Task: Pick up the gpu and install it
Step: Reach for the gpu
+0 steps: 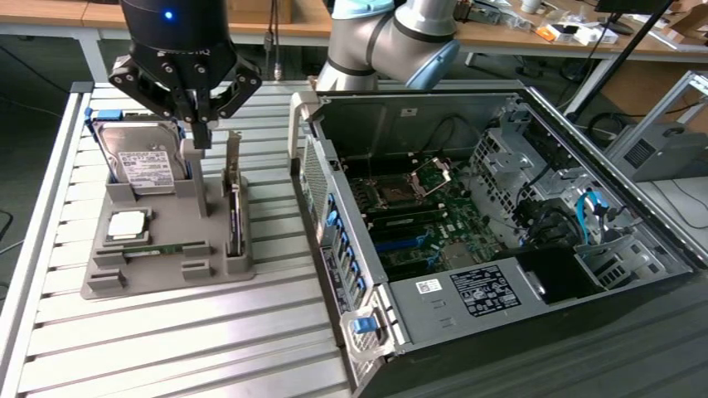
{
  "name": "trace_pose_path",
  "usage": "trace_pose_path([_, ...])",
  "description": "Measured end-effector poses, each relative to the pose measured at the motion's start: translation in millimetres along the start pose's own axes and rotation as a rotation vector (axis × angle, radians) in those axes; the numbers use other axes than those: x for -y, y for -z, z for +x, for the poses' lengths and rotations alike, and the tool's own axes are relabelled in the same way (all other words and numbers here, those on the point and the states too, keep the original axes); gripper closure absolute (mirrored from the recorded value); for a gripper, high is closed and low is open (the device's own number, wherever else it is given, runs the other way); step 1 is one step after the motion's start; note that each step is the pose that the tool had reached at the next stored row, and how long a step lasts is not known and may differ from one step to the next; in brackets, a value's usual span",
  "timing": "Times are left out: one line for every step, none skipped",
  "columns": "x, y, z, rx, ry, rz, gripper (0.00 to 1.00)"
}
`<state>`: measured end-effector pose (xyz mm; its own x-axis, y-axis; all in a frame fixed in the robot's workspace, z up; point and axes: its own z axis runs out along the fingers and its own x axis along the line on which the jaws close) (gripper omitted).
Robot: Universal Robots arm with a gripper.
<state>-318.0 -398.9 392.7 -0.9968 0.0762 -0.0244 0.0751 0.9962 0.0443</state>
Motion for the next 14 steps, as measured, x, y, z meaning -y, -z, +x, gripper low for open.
trace_pose_path([0.1,0.0,0.8,0.0000,0.000,0.0000,0.89])
trace_pose_path([0.1,0.0,1.6,0.0000,0.000,0.0000,0.89])
trace_pose_path([0.2,0.1,2.6,0.0000,0.000,0.0000,0.89])
trace_pose_path([0.2,0.1,3.3,-0.0001,0.000,0.0001,0.89])
trace_pose_path([0.3,0.1,3.9,0.0000,0.000,0.0000,0.89])
trace_pose_path([0.3,0.1,4.6,0.0000,0.000,0.0000,0.89])
trace_pose_path([0.4,0.1,5.4,0.0001,0.000,-0.0001,0.89])
trace_pose_path([0.5,0.1,6.1,0.0000,0.000,0.0000,0.89])
trace_pose_path([0.5,0.1,6.9,0.0001,0.000,0.0000,0.89])
trace_pose_path([0.6,0.1,7.7,0.0000,0.000,0.0000,0.89])
trace_pose_path([0.6,0.2,8.5,0.0000,0.000,0.0000,0.89])
trace_pose_path([0.7,0.2,9.2,0.0000,0.000,0.0000,0.89])
trace_pose_path([0.7,0.2,10.1,0.0000,0.000,0.0000,0.89])
trace_pose_path([0.8,0.2,10.9,0.0000,0.000,0.0000,0.89])
